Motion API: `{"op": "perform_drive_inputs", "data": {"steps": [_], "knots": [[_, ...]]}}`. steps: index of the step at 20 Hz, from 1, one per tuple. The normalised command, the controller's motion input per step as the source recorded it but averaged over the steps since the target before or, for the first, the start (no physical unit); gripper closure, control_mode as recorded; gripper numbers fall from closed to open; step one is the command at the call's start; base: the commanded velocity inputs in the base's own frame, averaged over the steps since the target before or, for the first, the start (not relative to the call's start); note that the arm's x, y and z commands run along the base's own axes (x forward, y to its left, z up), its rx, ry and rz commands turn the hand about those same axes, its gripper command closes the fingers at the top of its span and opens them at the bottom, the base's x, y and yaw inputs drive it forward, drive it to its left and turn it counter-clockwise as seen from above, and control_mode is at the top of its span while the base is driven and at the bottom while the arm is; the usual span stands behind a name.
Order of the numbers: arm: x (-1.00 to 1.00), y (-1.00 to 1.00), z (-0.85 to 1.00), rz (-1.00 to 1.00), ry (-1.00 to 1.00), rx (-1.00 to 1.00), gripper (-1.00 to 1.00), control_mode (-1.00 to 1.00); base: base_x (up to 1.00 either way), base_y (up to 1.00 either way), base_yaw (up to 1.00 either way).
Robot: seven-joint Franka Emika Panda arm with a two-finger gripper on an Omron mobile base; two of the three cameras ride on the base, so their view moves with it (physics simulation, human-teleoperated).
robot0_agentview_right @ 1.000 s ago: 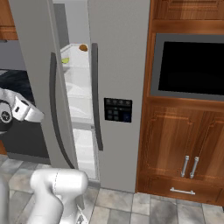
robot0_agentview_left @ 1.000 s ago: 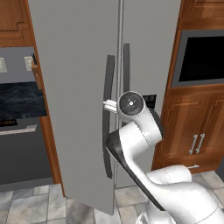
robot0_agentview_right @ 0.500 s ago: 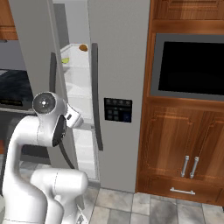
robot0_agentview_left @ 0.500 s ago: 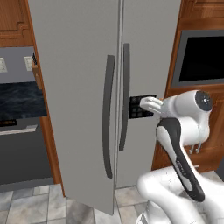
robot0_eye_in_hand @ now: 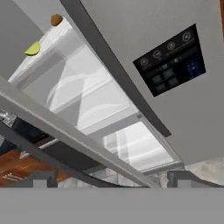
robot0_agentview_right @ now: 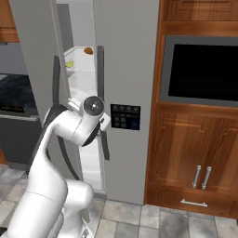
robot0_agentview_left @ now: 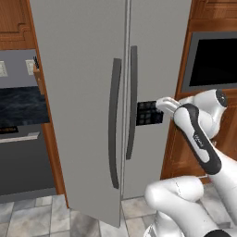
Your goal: Take the lemon wedge from the fridge and place it on the plate with fish on the dining counter.
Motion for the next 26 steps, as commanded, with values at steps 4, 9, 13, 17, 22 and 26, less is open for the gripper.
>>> {"op": "perform_drive_inputs", "data": {"steps": [4, 9, 13, 17, 22, 26], "knots": [[1.00, 0.29, 0.00, 0.00, 0.13, 0.00, -1.00, -1.00, 0.00, 0.00, 0.00], [0.59, 0.20, -0.01, 0.00, 0.08, 0.00, -1.00, -1.00, 0.00, 0.00, 0.00], [0.36, 0.12, -0.05, 0.02, 0.00, 0.00, -1.00, -1.00, 0.00, 0.00, 0.00], [0.31, 0.19, 0.00, 0.02, 0.00, 0.00, -1.00, -1.00, 0.00, 0.00, 0.00], [0.19, 0.40, -0.01, 0.01, 0.00, 0.00, -1.00, -1.00, 0.00, 0.00, 0.00], [0.07, 0.41, -0.06, 0.07, 0.00, 0.01, -1.00, -1.00, 0.00, 0.00, 0.00]]}}
